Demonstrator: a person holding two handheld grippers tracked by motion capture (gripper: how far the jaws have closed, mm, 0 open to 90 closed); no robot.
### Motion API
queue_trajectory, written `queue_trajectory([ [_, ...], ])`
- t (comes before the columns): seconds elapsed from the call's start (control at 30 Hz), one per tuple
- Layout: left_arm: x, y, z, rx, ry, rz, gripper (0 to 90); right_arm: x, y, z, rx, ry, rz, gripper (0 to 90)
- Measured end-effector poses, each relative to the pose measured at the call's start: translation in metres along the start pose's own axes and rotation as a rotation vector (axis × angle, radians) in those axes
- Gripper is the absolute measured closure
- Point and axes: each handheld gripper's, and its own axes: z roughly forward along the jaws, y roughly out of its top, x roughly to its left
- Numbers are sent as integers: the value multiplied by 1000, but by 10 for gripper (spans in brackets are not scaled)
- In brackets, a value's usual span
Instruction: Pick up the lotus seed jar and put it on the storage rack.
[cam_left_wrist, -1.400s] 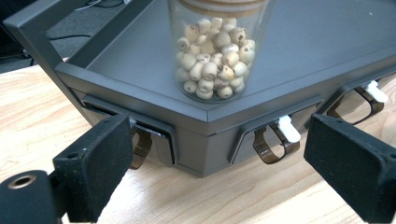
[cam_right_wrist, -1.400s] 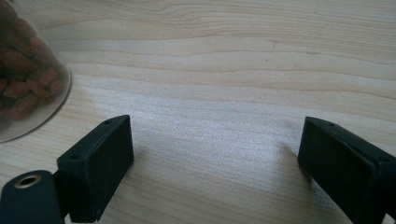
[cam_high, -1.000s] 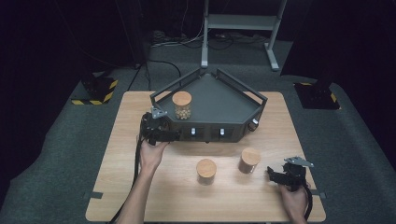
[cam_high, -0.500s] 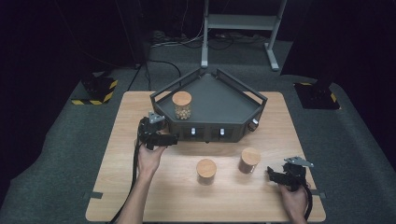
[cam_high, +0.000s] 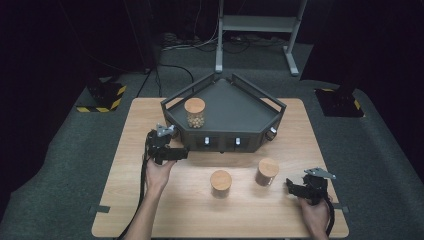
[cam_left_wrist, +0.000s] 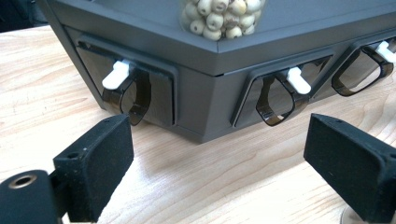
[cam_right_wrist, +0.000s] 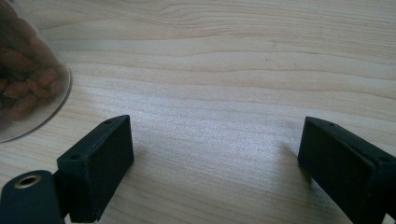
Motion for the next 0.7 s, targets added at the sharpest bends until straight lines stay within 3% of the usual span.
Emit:
queue_trajectory([
  [0.7,2,-26,2,32,13,-6,78,0,0,0,0,0,0,102],
])
